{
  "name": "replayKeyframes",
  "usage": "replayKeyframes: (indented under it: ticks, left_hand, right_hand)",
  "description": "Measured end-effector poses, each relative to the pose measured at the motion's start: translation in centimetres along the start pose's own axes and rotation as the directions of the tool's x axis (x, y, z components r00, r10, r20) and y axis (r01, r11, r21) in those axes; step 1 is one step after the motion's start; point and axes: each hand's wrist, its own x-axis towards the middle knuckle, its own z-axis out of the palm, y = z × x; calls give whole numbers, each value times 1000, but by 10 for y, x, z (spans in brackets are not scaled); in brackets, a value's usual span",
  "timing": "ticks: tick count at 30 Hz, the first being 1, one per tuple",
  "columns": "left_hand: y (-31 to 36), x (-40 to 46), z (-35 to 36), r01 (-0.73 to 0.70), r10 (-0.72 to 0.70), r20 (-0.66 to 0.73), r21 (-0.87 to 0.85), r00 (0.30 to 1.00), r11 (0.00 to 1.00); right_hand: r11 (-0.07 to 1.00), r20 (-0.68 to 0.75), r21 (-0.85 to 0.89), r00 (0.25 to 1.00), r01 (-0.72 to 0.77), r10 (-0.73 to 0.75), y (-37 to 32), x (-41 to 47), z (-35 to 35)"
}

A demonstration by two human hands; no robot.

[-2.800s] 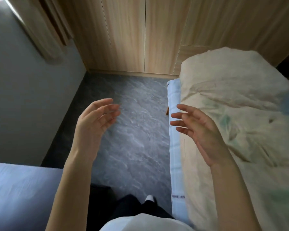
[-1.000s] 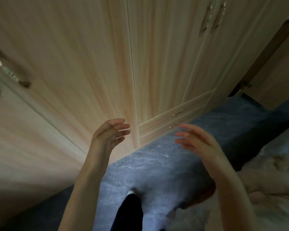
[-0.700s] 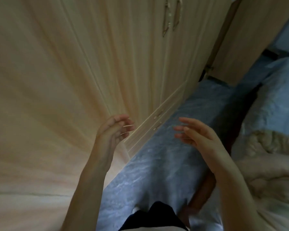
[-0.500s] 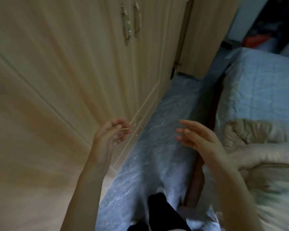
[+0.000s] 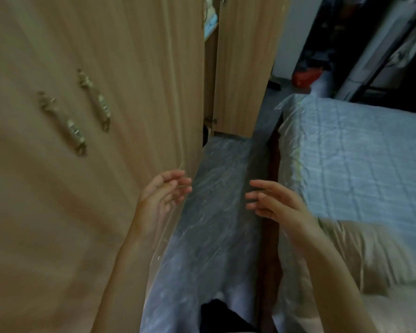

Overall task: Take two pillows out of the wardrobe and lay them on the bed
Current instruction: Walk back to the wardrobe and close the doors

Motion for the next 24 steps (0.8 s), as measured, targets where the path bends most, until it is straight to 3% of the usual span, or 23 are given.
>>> replayKeyframes:
  ticks: [6, 15, 24]
  left_hand:
    - [10, 90, 35, -7, 7, 2, 15, 1000, 1000]
    - [4, 276, 91, 23, -23, 107, 8, 994, 1000]
    - [33, 469, 153, 7, -16, 189, 48, 982, 999]
  right_hand:
    - [1000, -4, 15, 1000, 16, -16, -15, 86, -41]
    - [990, -219, 126, 975, 66, -37, -24, 234, -95]
    - [990, -259, 104, 964, 90, -60, -76, 416, -121]
